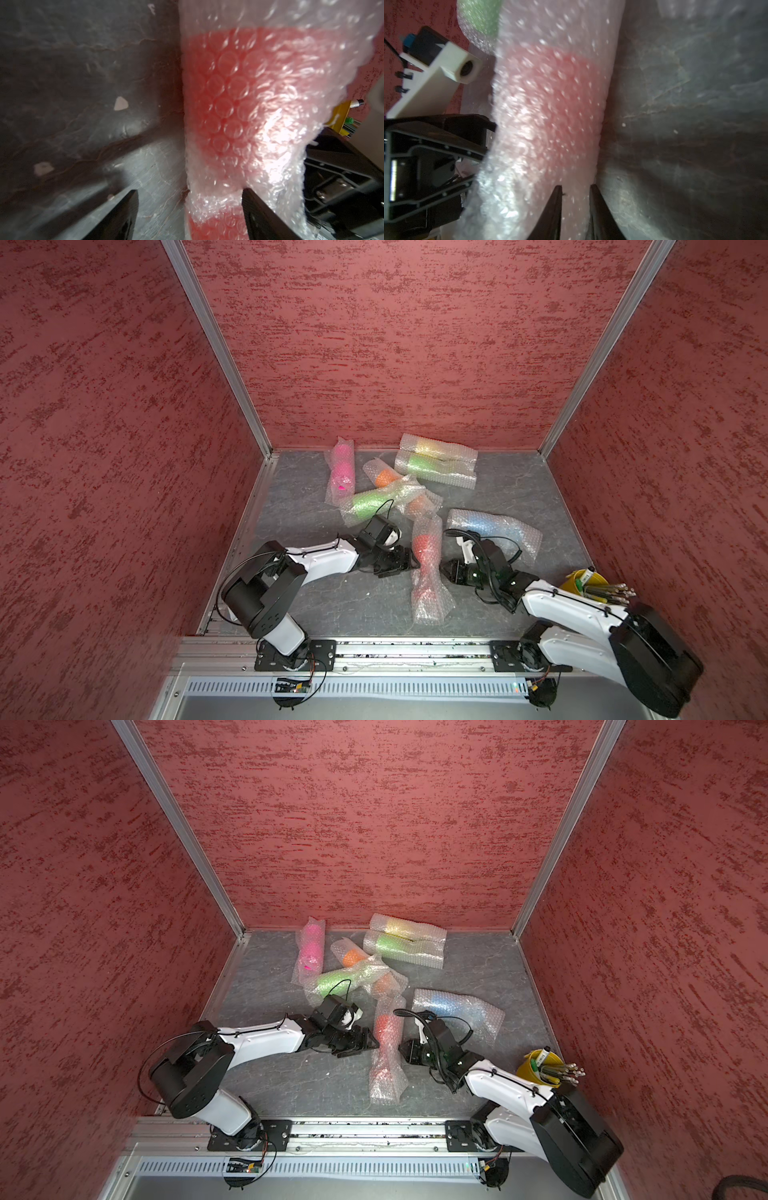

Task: Unpack wine glasses from bubble wrap
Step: Unwrap the bubble wrap.

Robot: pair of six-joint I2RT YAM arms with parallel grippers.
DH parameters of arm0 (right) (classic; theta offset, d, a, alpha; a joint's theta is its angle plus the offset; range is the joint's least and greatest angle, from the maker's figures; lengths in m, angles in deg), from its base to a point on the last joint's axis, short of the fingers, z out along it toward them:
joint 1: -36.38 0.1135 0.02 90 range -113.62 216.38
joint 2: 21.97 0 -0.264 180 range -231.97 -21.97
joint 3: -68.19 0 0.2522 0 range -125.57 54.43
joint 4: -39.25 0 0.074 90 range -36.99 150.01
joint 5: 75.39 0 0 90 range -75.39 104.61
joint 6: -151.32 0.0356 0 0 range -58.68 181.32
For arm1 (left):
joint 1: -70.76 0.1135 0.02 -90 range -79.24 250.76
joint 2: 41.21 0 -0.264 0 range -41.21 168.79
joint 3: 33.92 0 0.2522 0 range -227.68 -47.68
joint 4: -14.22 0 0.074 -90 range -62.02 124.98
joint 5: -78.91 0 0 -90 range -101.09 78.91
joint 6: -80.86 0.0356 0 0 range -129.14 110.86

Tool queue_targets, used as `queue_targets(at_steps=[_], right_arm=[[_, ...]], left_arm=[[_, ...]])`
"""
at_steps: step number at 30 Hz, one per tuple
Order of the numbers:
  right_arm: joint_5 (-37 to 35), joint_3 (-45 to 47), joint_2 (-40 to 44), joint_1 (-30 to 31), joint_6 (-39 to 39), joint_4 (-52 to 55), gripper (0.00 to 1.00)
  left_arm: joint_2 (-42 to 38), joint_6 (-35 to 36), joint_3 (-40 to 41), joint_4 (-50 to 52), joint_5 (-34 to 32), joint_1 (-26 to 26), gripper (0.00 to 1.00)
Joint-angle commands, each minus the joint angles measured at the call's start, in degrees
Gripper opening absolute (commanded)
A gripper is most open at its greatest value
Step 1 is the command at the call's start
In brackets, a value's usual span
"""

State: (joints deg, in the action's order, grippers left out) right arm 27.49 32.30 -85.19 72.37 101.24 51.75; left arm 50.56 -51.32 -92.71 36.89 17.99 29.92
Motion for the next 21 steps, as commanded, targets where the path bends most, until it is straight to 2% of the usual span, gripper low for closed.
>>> queue_targets(at_steps=[1, 8, 15, 21], right_arm=[[-5.62, -6.81, 0.64, -0.15, -6.02, 11.46, 0.33], [-4.01, -15.97, -3.38, 0.42, -11.11, 18.78, 0.50], [-5.89, -19.08, -8.65, 4.59, -13.20, 21.72, 0.55], [-9.30, -20.64, -9.53, 7.37, -14.14, 24.36, 0.58]], left_arm=[[0.69, 0.40, -1.36, -1.88, 1.03, -0.95, 0.79], [0.45, 0.35, -1.67, -1.54, 0.69, -1.13, 0.79], [0.68, 0.39, -2.42, -1.14, 0.58, -1.24, 0.79], [1.90, 0.36, -3.02, -1.21, 0.76, -1.25, 0.79]])
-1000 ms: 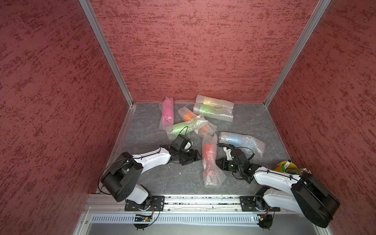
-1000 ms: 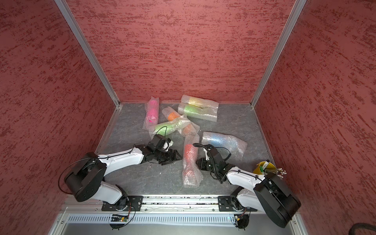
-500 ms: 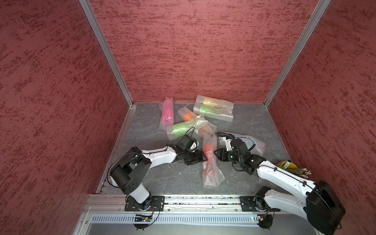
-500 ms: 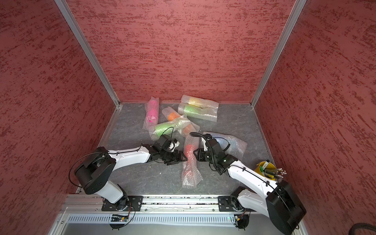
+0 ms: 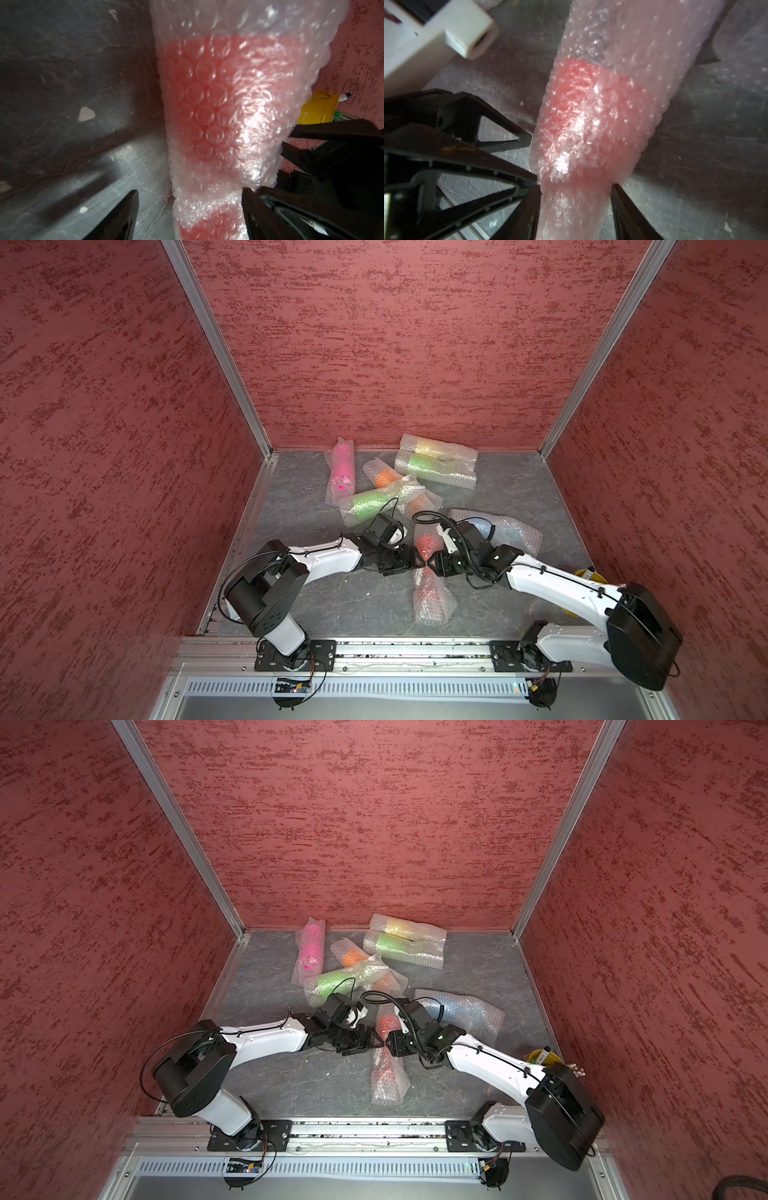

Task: Unpack wine glasses from bubble wrap
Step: Unwrap the bubble wrap.

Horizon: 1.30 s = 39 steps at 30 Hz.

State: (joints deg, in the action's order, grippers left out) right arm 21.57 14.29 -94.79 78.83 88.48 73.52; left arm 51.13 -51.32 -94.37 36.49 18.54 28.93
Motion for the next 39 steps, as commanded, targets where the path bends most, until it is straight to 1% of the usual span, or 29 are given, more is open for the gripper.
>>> queue_targets(at_steps=[1, 3, 5, 7, 8, 10, 12, 15, 17, 19, 22, 26, 29, 34, 39], right_arm=[[-3.68, -2.95, 0.07, 1.11, -1.59, 2.92, 0.59], [-4.16, -3.56, -0.32, 1.64, -1.92, 3.27, 0.63], [-4.63, -4.10, -1.45, 2.40, -2.20, 3.62, 0.64], [-5.33, -4.03, -2.60, 2.88, -2.28, 3.48, 0.64], [-5.94, -3.92, -3.15, 3.11, -2.28, 3.51, 0.62], [-7.16, -3.55, -3.62, 3.31, -2.28, 3.44, 0.54], [-8.64, -2.81, -3.26, 3.42, -2.17, 3.20, 0.39], [-9.65, -2.19, -1.98, 3.42, -2.10, 2.76, 0.24], [-10.10, -2.11, -1.41, 3.42, -1.94, 2.43, 0.15], [-10.63, -1.92, -0.79, 3.47, -1.68, 1.94, 0.08], [-10.65, -1.31, 0.54, 3.41, -1.15, 0.23, 0.04], [-9.68, -0.08, 2.21, 3.42, 0.12, -2.93, 0.00], [-7.95, 1.45, 4.00, 3.30, 1.56, -6.35, 0.00], [-6.06, 4.27, 5.79, 3.37, 3.29, -11.66, 0.00], [-5.09, 5.59, 5.92, 3.37, 4.03, -13.60, 0.00]], left_arm=[[1.67, 0.43, -1.53, -0.78, 0.28, -0.24, 0.79], [2.02, 0.42, -1.73, -0.71, 0.25, -0.33, 0.79], [2.15, 0.41, -1.73, -0.81, -0.01, -0.36, 0.79], [2.32, 0.29, -1.71, -0.85, -0.19, -0.23, 0.79], [2.41, 0.34, -1.73, -0.95, -0.28, -0.24, 0.79], [2.67, 0.18, -1.81, -1.03, -0.20, -0.28, 0.79], [2.92, 0.13, -2.08, -0.78, -0.25, -0.23, 0.79], [2.38, 0.16, -2.26, -0.01, -0.18, -0.27, 0.79], [1.25, 0.47, -2.26, 0.51, -0.45, -0.19, 0.79], [-0.12, 0.71, -2.26, 1.45, -0.67, 0.20, 0.79], [-2.56, 1.38, -2.18, 3.29, -0.70, 0.94, 0.80], [-6.78, 2.01, -1.93, 5.97, -1.04, 2.30, 0.85], [-8.78, 2.63, -2.01, 7.32, -0.15, 3.13, 0.87], [-8.23, 3.35, -2.97, 7.99, 1.75, 2.99, 0.86], [-6.20, 2.62, -2.62, 5.54, 3.87, 1.94, 0.83]])
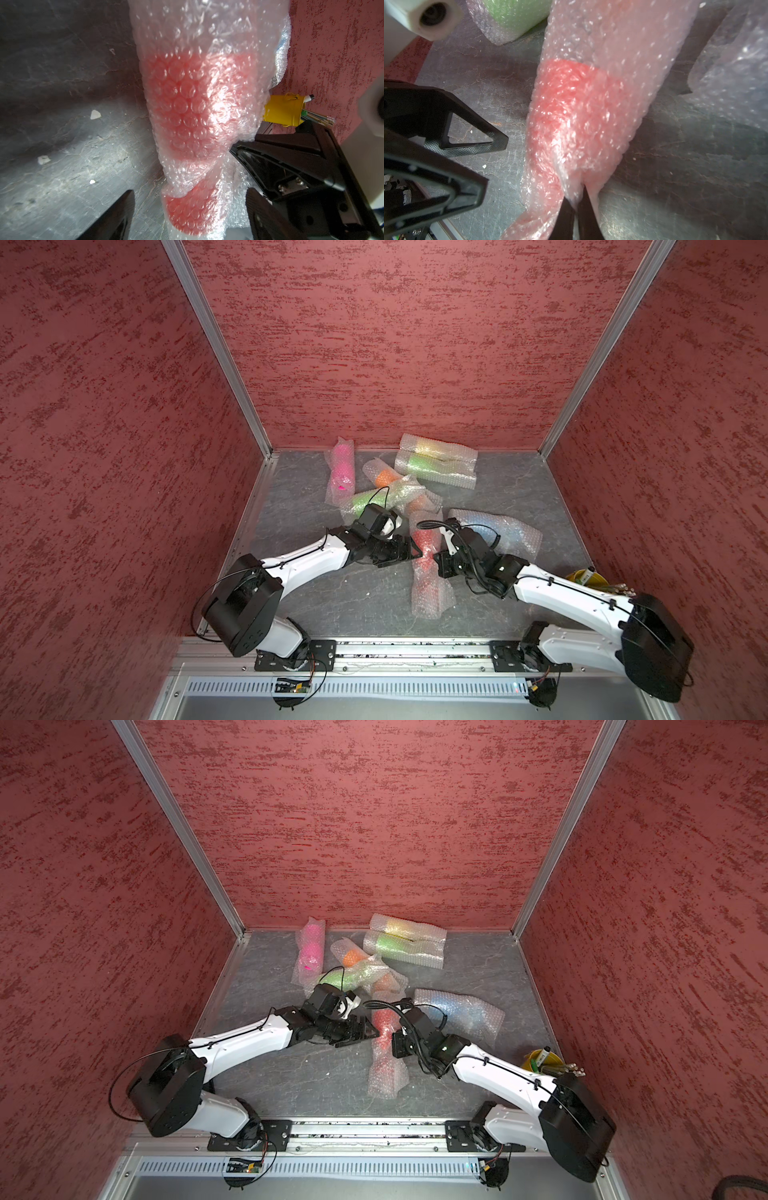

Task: Unpack wine glasses from bubble wrap
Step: Unwrap the bubble wrap.

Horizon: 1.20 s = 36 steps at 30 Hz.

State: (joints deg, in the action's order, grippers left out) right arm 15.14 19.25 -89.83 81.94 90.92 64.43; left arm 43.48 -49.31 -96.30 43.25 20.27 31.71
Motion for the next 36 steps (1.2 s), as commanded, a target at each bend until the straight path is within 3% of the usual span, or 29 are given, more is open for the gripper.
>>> queue_targets(at_steps=[1, 5, 12, 22, 27, 34, 36], right_arm=[[1.84, 0.90, 0.97, 0.30, 1.85, -5.05, 0.00], [3.88, 1.38, 0.29, 0.30, 2.64, -7.27, 0.00], [6.29, 2.37, -0.90, 0.30, 4.14, -10.79, 0.00], [2.74, 2.83, -4.73, 0.28, 2.97, -9.49, 0.00], [-0.71, 2.37, -4.92, 0.29, 1.70, -6.86, 0.00], [-1.85, 3.01, -3.70, 0.28, 0.83, -6.05, 0.00], [-1.69, 3.01, -3.36, 0.27, 0.55, -5.98, 0.05]], left_arm=[[2.01, 0.67, -0.85, -1.46, 2.38, -1.47, 0.83], [4.83, 0.48, -1.30, -2.69, 2.45, -2.85, 0.83], [8.80, 0.32, -1.39, -4.70, 2.79, -2.59, 0.73], [9.95, -1.09, 1.20, -8.13, 3.40, -0.51, 0.36], [9.89, -2.52, 4.23, -10.58, 4.16, 1.60, 0.23], [9.19, -3.10, 6.61, -9.95, 2.77, 3.58, 0.20], [8.79, -3.08, 7.02, -9.69, 2.34, 3.63, 0.19]])
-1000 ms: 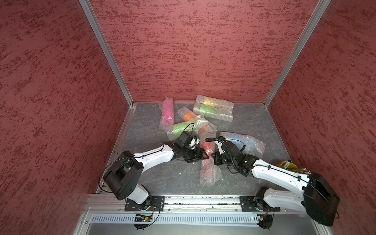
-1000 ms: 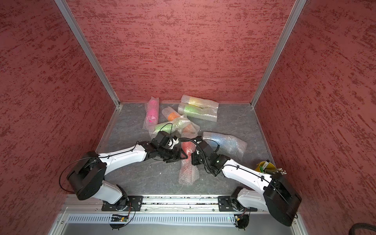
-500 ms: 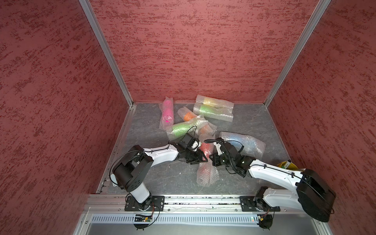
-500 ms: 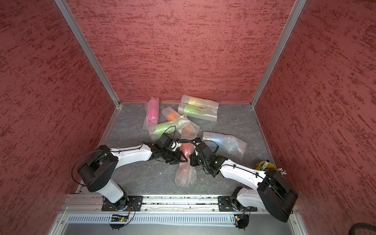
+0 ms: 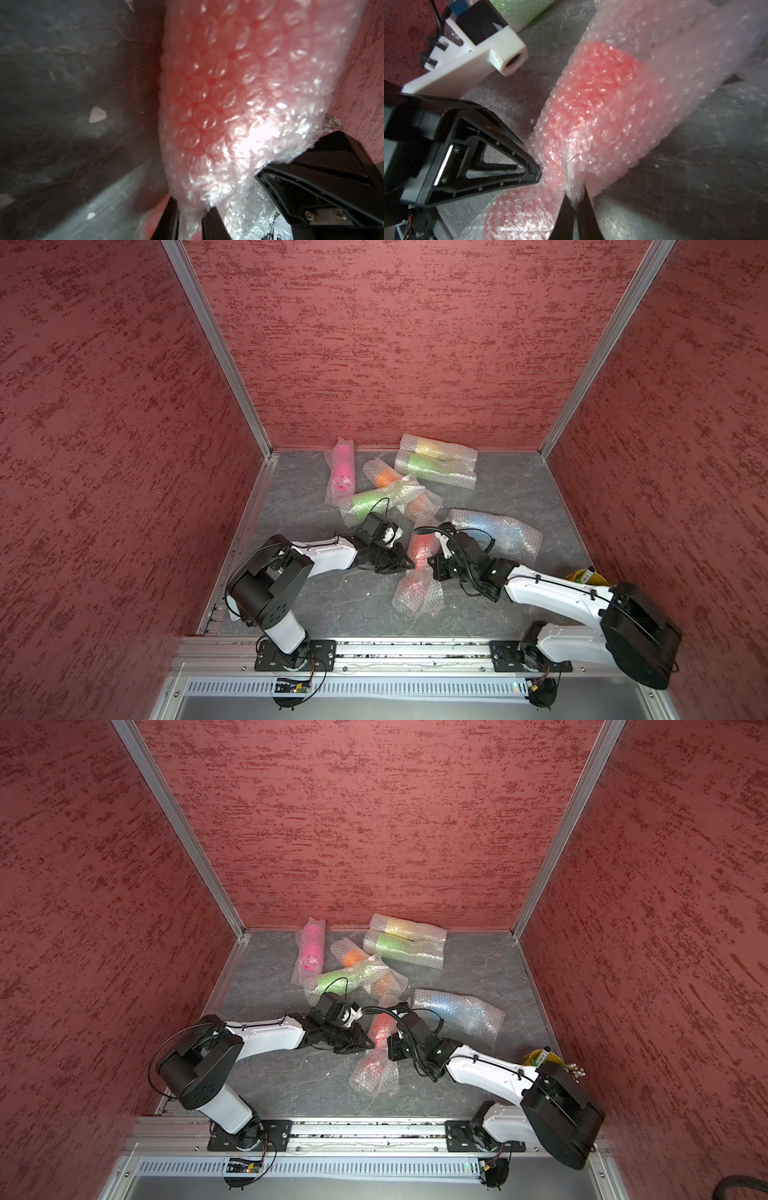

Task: Unpack wine glasses from bubble wrap
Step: Unwrap the bubble wrap.

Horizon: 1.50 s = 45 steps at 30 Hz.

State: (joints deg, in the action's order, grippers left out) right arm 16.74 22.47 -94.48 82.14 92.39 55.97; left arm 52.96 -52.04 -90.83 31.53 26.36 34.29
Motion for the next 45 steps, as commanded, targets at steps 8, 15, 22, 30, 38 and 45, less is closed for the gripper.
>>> queue_targets(at_steps=[8, 15, 22, 30, 38, 45], right_arm=[[-3.41, 0.54, 2.37, 0.09, -0.92, 2.35, 0.14], [0.26, 2.15, 3.98, -0.02, 0.00, -1.34, 0.00], [3.68, 3.75, 6.05, -0.05, 1.01, -5.31, 0.00], [4.64, 3.85, 6.68, -0.14, 1.55, -5.86, 0.00], [4.23, 4.18, 6.94, -0.42, 1.21, -4.79, 0.00], [3.60, 3.13, 4.59, -0.43, 0.84, -4.50, 0.00]], left_arm=[[-1.75, 0.06, 1.06, 3.27, -4.65, 0.37, 0.19], [-7.34, 5.06, -3.65, 12.07, -9.85, -2.52, 0.54], [-6.53, 8.29, -8.13, 14.53, -7.36, -6.64, 0.75], [-1.25, 9.59, -10.63, 15.65, -7.53, -9.52, 0.68], [-2.73, 9.93, -8.50, 14.82, -7.73, -8.88, 0.58], [1.13, 10.22, -10.61, 15.25, -9.07, -9.39, 0.50]])
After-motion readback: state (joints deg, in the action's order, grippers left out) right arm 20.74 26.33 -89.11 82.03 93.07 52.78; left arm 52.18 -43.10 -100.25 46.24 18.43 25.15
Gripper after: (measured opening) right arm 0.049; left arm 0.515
